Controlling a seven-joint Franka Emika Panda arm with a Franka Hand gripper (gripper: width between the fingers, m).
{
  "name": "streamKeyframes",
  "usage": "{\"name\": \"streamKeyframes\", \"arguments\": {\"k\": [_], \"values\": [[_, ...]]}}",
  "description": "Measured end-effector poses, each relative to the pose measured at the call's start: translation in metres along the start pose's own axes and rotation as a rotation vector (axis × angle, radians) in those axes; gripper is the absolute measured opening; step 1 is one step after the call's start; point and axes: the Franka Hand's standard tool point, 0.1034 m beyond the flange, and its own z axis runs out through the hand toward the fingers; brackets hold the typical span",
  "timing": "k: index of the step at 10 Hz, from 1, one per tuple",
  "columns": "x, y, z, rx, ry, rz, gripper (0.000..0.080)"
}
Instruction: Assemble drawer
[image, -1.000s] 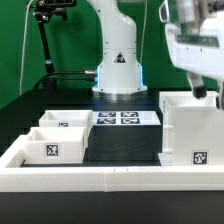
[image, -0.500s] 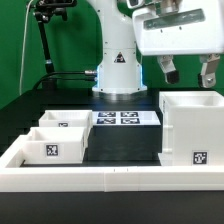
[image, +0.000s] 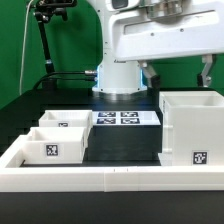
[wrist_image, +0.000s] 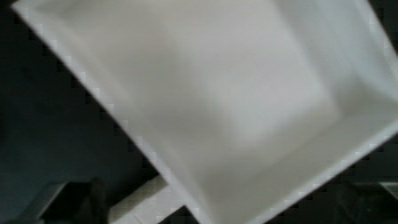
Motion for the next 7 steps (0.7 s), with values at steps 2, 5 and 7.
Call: {"name": "streamKeyframes", "arguments": {"k": [2,5,7], "values": [[0.001,0.034,0.001,-0.012,-0.005,-0.264,0.0649],[0.010,0.077,0.004,-0.018,0.008,-0.516,0.0649],[0.010,0.079,0.004,-0.021,0.007,-0.579,0.0649]]}}
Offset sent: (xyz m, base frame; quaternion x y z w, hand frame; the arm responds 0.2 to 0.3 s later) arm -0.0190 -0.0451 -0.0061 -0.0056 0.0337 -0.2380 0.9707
